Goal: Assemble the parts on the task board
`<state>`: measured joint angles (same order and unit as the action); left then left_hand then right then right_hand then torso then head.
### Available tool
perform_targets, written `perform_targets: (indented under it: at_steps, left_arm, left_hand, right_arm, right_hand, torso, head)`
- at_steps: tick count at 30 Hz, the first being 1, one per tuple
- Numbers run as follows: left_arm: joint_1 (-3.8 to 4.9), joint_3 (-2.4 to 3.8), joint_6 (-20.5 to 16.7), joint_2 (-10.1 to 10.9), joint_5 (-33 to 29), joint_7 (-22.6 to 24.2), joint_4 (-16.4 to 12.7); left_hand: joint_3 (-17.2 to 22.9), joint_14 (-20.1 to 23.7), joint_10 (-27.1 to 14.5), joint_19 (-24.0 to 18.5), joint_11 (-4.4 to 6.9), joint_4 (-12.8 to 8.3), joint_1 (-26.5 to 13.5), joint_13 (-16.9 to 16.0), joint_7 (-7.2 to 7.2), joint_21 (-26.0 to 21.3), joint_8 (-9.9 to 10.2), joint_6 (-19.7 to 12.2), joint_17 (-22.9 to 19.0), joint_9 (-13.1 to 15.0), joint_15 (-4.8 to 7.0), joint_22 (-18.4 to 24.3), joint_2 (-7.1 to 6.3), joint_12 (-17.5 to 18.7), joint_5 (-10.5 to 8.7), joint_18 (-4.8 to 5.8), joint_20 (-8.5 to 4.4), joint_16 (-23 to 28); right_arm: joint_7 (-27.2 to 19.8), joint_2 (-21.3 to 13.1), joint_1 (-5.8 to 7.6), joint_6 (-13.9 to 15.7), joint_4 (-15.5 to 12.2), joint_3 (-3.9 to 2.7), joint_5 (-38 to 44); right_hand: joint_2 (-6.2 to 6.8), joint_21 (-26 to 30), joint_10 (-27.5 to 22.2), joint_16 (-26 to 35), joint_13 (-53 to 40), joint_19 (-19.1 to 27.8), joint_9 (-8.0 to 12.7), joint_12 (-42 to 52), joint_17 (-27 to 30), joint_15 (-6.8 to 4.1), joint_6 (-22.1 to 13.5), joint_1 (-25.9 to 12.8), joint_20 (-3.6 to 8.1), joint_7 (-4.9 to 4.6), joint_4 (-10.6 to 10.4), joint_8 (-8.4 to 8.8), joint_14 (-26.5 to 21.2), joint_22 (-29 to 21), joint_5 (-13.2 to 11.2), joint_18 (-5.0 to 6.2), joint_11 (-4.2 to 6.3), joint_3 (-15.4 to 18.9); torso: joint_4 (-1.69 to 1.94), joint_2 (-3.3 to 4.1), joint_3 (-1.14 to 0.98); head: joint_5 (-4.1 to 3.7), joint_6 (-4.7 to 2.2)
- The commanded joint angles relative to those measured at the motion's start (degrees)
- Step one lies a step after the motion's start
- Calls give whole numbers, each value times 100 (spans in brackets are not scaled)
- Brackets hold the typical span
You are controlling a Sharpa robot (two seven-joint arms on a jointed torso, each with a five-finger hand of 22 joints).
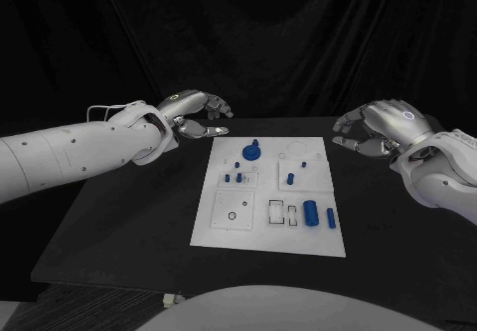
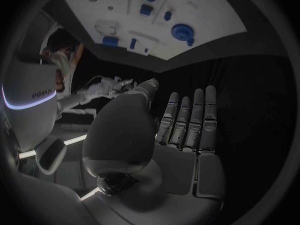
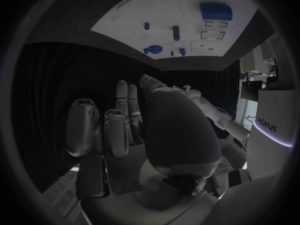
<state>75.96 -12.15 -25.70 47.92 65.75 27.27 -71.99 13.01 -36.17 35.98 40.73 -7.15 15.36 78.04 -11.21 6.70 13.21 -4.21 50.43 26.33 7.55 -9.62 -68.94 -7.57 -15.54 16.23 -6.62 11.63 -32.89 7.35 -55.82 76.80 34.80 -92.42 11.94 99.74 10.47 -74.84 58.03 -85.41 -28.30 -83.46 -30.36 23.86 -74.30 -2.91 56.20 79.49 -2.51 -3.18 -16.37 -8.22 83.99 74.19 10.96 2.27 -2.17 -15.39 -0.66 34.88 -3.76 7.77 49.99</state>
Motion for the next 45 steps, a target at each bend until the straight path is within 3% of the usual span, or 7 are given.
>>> perform_targets:
  at_steps: [1, 3, 4, 10, 20, 30, 45]
  left_arm:
    - [-156, -2, 1268, -14, -3133, 1388, 66]
    - [-261, -2, 1682, -2, -3672, 1618, 52]
    - [-317, -3, 1885, 11, -3880, 1716, 31]
    - [-597, -3, 2745, 64, -4536, 2010, -77]
    - [-817, -4, 3298, 122, -5180, 2368, -221]
    - [-842, -4, 3398, 263, -5249, 2327, -421]
    - [-845, -4, 3534, 349, -5260, 2305, -529]
  left_hand:
    - [-388, 1346, -793, -1146, -21, 102, -92, 235, 99, -836, 32, -285, -542, -150, -150, 468, 273, 42, 112, 201, 62, 785]
    - [-584, 2448, -1654, -1982, 135, 120, -210, 486, 31, -983, 60, -462, -1323, -197, 113, 878, 443, 347, 359, 181, 0, 1716]
    - [-790, 3284, -2507, -2985, 459, 154, -545, 737, -214, -1075, 97, -1098, -2067, -312, 319, 2273, 613, 779, 352, 212, -82, 2645]
    - [-2066, 3617, -3394, -4052, 1020, 148, -968, 1015, -740, -1252, 225, -3194, -2633, -552, 535, 6018, 1060, 1147, -458, -228, -80, 3289]
    - [-2315, 3617, -3467, -4079, 1163, 141, -1020, 1030, -884, -1286, 237, -3367, -2633, -565, 1286, 6530, 1249, 1185, -800, -375, -847, 3289]
    - [-2460, 3617, -3488, -4067, 1102, 127, -713, 1034, -834, -1283, 242, -3406, -2633, -571, 963, 6544, 1443, 1179, -207, -124, -772, 3289]
    - [-2585, 3617, -3481, -4050, 919, 112, -450, 1026, -707, -1271, 229, -3298, -2633, -559, 640, 6489, 1570, 1112, 240, -217, -339, 3289]
  right_arm:
    - [58, 109, -33, 184, 91, -12, 177]
    - [32, 162, -60, 162, 142, -12, 185]
    - [18, 192, -76, 127, 171, -12, 189]
    - [2, 382, -131, -201, 359, -12, 310]
    - [-221, 727, -213, -886, 674, -13, 389]
    - [-461, 1156, -483, -1552, 1184, -13, 397]
    - [-478, 1485, -742, -1890, 1698, -14, 398]
  right_hand:
    - [0, 82, -119, 87, 220, 9, 196, -217, -438, -2, -166, -56, -75, 73, -3, 194, 363, 1114, -309, 122, -33, 159]
    - [-38, 86, -83, 85, 395, 2, 358, -334, -442, -10, -165, 62, -78, 78, 15, 284, 364, 1117, -207, 120, -33, 224]
    - [-50, 90, -75, 85, 438, 2, 397, -363, -444, -8, -167, 117, -80, 78, 27, 305, 364, 1117, -119, 120, -40, 219]
    - [-58, 118, -108, 96, 887, 8, 765, -735, -424, 18, -349, 659, -99, 106, 178, 466, 351, 1117, 505, 121, -81, -11]
    - [38, 144, -19, 106, 1378, 14, 1134, -1047, -407, 38, -194, 726, -119, 123, 139, 378, 339, 1116, 151, 125, -86, -243]
    - [87, 151, 168, 115, 1524, 11, 1233, -1051, -390, 13, -102, 625, -102, 102, 151, 373, 335, 1117, 330, 125, -63, -318]
    - [92, 210, 103, 132, 1713, 23, 1383, -1182, -360, 27, -107, 621, -106, 147, 295, 408, 332, 1101, 785, 136, -100, -474]
  torso:
    - [24, -79, 45]
    - [60, -166, 96]
    - [76, -193, 123]
    - [241, -312, 239]
    - [251, -286, 243]
    - [247, -276, 236]
    - [229, -290, 250]
  head:
    - [41, 1]
    - [18, 1]
    - [3, 1]
    - [-215, 1]
    - [-406, 1]
    - [-464, 1]
    - [-496, 1]
